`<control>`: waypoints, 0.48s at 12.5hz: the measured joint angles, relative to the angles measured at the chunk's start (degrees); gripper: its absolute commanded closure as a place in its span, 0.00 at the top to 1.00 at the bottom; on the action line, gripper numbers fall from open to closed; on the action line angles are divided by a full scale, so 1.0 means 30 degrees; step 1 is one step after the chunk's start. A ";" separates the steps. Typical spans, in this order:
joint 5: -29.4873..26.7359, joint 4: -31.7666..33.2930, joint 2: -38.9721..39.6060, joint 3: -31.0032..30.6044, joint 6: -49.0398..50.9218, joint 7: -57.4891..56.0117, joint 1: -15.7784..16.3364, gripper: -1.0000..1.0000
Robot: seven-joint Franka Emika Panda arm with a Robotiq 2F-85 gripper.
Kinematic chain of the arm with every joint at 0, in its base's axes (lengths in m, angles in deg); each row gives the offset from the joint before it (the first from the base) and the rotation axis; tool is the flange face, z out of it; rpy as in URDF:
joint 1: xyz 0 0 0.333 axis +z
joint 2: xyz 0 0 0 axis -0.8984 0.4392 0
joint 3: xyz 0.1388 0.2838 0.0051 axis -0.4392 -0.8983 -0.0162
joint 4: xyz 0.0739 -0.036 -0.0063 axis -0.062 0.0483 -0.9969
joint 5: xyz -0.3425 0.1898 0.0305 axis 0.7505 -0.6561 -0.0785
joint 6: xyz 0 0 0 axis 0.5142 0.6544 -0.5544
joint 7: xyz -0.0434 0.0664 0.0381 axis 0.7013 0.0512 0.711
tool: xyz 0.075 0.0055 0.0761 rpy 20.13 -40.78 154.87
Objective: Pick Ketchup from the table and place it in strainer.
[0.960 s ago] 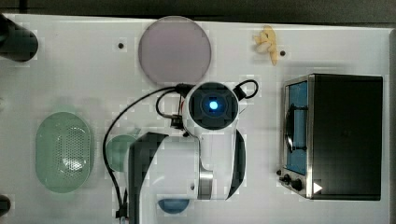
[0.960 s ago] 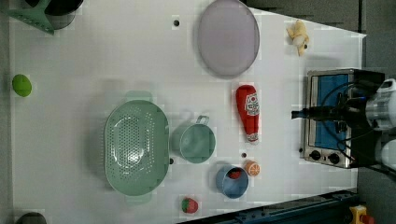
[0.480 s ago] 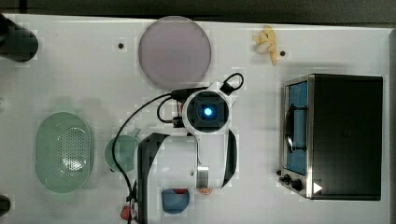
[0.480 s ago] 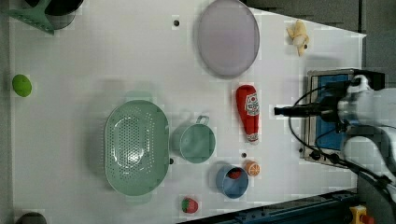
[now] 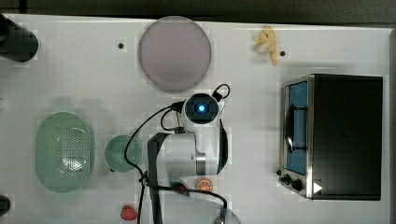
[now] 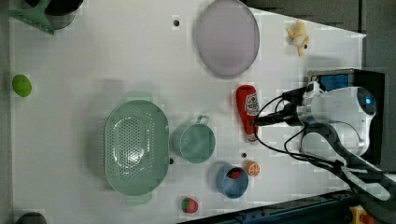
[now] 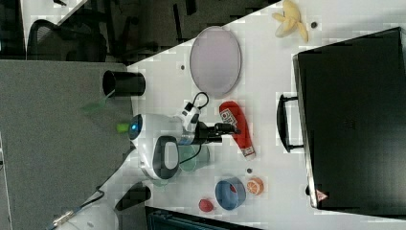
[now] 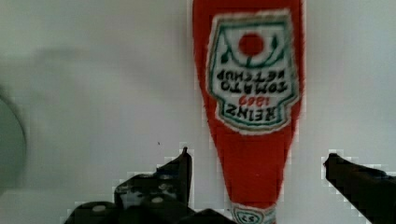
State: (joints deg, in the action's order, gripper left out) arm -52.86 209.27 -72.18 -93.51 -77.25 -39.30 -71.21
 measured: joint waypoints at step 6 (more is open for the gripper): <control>-0.0022 0.0448 0.1348 0.0110 -0.3814 -0.0019 0.0221 1.00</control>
State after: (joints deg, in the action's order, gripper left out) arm -52.93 210.61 -68.13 -93.18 -88.69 -39.35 -70.54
